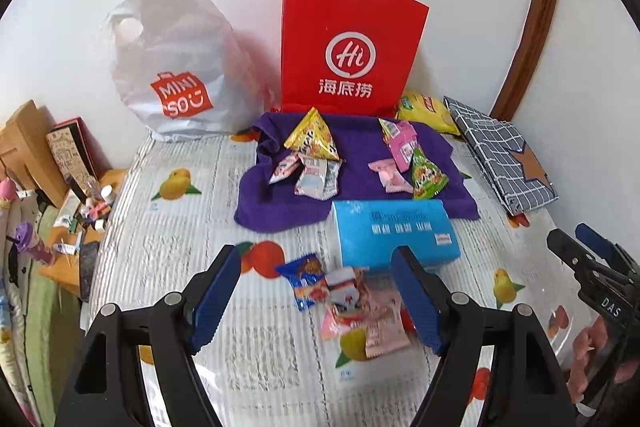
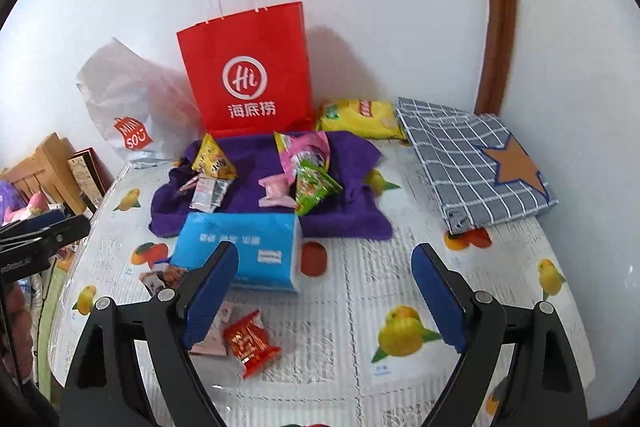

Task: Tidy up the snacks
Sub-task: 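Withdraw both open grippers from the towel back over the bed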

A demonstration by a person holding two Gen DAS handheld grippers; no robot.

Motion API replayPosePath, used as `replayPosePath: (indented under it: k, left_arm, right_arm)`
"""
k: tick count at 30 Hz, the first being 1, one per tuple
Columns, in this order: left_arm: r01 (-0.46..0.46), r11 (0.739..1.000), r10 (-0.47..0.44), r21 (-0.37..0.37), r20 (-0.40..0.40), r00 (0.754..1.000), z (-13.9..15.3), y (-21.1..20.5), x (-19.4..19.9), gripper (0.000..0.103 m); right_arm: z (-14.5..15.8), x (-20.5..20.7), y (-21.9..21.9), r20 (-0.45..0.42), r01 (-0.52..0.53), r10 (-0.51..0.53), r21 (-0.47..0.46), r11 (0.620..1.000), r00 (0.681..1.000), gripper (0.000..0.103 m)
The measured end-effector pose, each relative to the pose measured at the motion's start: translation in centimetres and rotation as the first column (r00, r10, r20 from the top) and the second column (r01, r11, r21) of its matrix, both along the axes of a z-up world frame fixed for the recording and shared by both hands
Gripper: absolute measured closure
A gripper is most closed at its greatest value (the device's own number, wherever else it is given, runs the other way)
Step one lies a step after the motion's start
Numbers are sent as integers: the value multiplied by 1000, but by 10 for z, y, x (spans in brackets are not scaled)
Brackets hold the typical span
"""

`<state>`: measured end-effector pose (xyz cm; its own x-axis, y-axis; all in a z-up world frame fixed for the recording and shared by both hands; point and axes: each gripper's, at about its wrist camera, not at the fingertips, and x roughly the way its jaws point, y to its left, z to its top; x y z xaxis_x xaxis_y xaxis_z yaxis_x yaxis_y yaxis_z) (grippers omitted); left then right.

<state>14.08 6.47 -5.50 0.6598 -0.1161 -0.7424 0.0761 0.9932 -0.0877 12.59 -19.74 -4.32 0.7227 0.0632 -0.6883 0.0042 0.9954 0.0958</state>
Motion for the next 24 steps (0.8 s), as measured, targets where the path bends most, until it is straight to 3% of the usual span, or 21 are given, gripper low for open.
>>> replayPosePath:
  k: [5, 11, 24]
  left_arm:
    - [-8, 1000, 8, -5, -12, 1000, -6, 2, -6, 27]
    - [-6, 1000, 6, 1, -18, 1000, -10, 5, -9, 27]
    - [-67, 998, 66, -10, -83, 994, -40, 41, 5, 27]
  right_arm:
    - [-11, -7, -9, -34, 7, -5, 64, 998, 999, 15]
    - [-18, -11, -2, -54, -21, 23, 32, 999, 998, 15]
    - [-44, 1, 19, -103, -68, 76, 78, 995, 992, 21]
